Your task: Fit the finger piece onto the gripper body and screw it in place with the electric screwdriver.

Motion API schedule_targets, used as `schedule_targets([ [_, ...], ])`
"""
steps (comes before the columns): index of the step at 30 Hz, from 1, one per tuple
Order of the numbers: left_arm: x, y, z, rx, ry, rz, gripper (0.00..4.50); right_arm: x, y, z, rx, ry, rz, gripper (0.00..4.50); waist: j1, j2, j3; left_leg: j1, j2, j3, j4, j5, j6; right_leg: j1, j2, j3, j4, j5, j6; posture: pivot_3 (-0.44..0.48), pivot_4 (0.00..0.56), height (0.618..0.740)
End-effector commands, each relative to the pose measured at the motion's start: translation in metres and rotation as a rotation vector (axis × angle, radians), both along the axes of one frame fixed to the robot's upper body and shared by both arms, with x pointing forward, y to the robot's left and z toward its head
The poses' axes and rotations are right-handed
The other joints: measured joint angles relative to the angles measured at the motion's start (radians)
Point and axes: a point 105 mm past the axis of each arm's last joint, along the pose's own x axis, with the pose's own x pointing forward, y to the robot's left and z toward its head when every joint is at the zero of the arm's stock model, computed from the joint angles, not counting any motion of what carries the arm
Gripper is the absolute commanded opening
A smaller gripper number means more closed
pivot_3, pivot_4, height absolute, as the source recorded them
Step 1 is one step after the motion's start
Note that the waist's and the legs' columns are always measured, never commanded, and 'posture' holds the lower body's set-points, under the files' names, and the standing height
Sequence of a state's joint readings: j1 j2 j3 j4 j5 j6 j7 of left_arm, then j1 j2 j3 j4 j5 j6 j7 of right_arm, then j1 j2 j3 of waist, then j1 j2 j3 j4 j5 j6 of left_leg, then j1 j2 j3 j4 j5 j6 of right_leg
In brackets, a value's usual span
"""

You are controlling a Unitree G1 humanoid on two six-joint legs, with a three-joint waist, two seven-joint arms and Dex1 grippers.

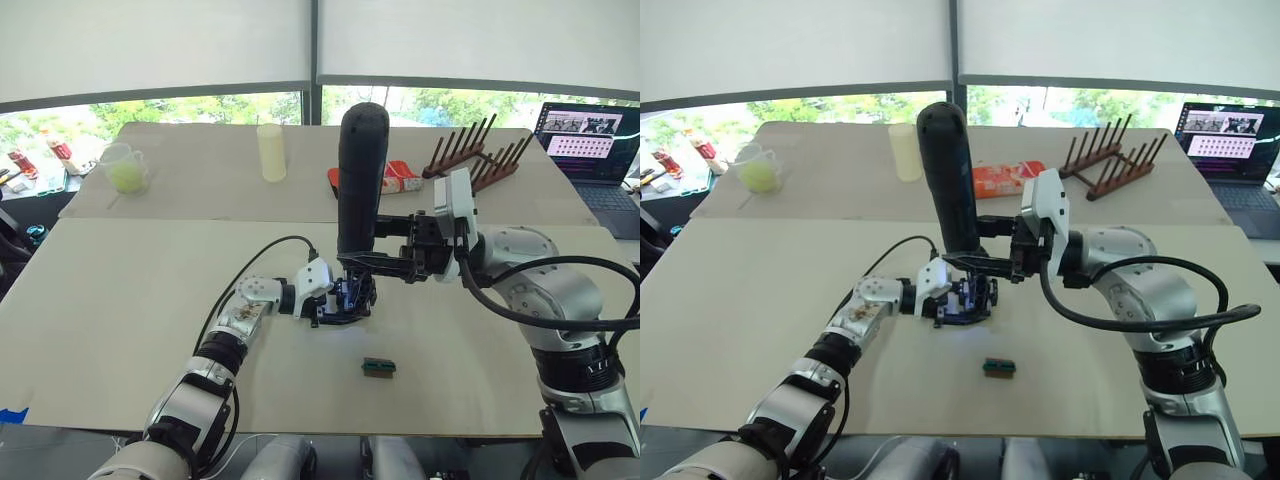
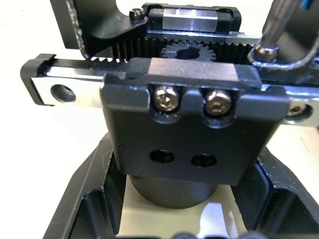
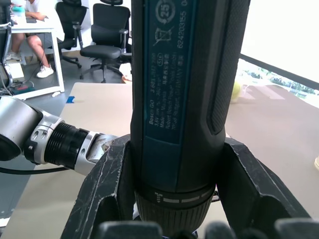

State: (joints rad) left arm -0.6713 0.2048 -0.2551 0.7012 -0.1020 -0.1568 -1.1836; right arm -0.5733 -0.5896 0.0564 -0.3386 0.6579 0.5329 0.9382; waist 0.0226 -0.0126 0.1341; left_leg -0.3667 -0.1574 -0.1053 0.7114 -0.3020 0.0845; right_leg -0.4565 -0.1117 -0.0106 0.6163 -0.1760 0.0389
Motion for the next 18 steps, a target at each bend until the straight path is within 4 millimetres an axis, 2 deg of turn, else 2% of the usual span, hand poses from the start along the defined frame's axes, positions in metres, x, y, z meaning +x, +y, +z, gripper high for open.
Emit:
schedule_targets([
  [1, 0.009, 0.004, 0.014, -0.017, -0.049, 0.025, 2.34, -0.009, -0.002, 0.041, 0.129, -0.086, -0.015, 1.91, -0.002, 0.000, 0.000, -0.002, 0.000, 0.000, 0.000, 0.000, 0.000, -0.002, 0.000, 0.000, 0.000, 0.000, 0.000, 0.000, 0.150, 0.740],
  [4, 0.008, 0.005, 0.012, -0.008, -0.042, 0.019, 2.34, -0.020, -0.002, 0.062, 0.178, -0.119, 0.009, 1.91, -0.005, 0.001, 0.002, -0.003, 0.000, 0.000, 0.000, 0.000, 0.000, -0.003, 0.000, 0.000, 0.000, 0.000, 0.000, 0.000, 0.150, 0.740],
  [13, 0.011, 0.007, 0.010, 0.011, -0.028, 0.028, 2.34, -0.033, 0.003, 0.065, 0.195, -0.090, 0.045, 1.91, -0.008, 0.001, 0.002, -0.003, -0.001, -0.002, 0.000, 0.000, 0.000, -0.002, 0.000, -0.001, -0.002, 0.000, 0.000, 0.000, 0.150, 0.740],
  [15, 0.012, 0.010, 0.012, 0.009, -0.017, 0.028, 3.36, -0.036, 0.004, 0.068, 0.206, -0.085, 0.062, 1.91, -0.009, 0.001, 0.002, -0.003, 0.000, -0.002, 0.000, 0.000, 0.000, -0.002, 0.000, -0.001, -0.002, 0.000, 0.000, 0.000, 0.150, 0.740],
  [18, 0.012, 0.020, 0.015, 0.018, -0.016, 0.027, 4.50, -0.042, 0.004, 0.072, 0.220, -0.067, 0.100, 1.91, -0.011, 0.001, 0.002, -0.003, 0.000, -0.002, -0.001, 0.000, 0.000, -0.003, 0.000, -0.001, -0.002, 0.000, 0.000, 0.000, 0.150, 0.740],
])
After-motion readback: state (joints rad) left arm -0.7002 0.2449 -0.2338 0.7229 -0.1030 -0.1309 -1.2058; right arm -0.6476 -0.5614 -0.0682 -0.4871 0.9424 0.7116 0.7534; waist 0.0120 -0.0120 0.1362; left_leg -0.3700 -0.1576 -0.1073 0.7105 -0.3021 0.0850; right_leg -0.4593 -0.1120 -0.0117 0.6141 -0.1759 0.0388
